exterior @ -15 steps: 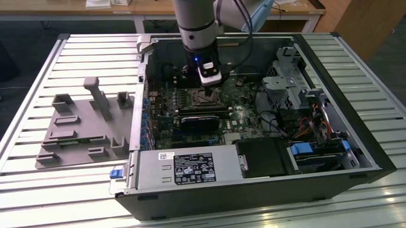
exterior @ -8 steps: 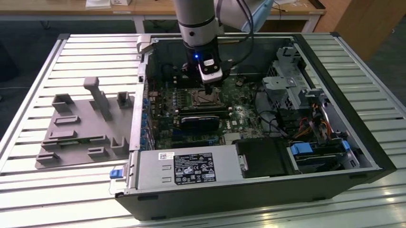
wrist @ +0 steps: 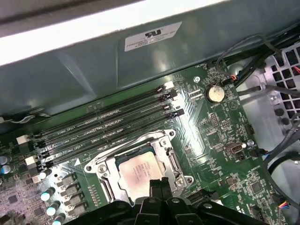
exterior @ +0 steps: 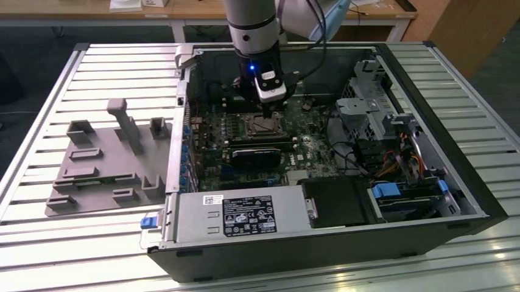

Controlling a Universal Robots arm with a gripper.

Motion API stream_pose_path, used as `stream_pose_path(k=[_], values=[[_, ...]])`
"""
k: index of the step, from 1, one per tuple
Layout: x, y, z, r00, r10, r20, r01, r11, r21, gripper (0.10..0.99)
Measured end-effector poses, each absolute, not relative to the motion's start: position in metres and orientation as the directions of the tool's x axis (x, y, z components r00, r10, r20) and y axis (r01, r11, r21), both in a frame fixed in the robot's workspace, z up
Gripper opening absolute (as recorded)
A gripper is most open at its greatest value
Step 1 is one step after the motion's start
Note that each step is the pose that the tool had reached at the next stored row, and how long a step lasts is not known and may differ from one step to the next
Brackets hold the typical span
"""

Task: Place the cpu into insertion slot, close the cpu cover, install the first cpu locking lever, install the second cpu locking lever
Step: 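Install the first cpu locking lever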

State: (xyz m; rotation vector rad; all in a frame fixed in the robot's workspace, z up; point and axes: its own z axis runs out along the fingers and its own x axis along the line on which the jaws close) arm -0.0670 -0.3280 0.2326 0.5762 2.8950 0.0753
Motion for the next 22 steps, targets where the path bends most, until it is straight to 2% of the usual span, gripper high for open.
stream_pose_path(k=[11,22], values=[[-0.067,-0.328,0.250,-0.911,0.372,-0.176,0.363,0.928,0.081,0.102],[-0.067,-0.328,0.250,-0.913,0.369,-0.172,0.361,0.929,0.077,0.102]])
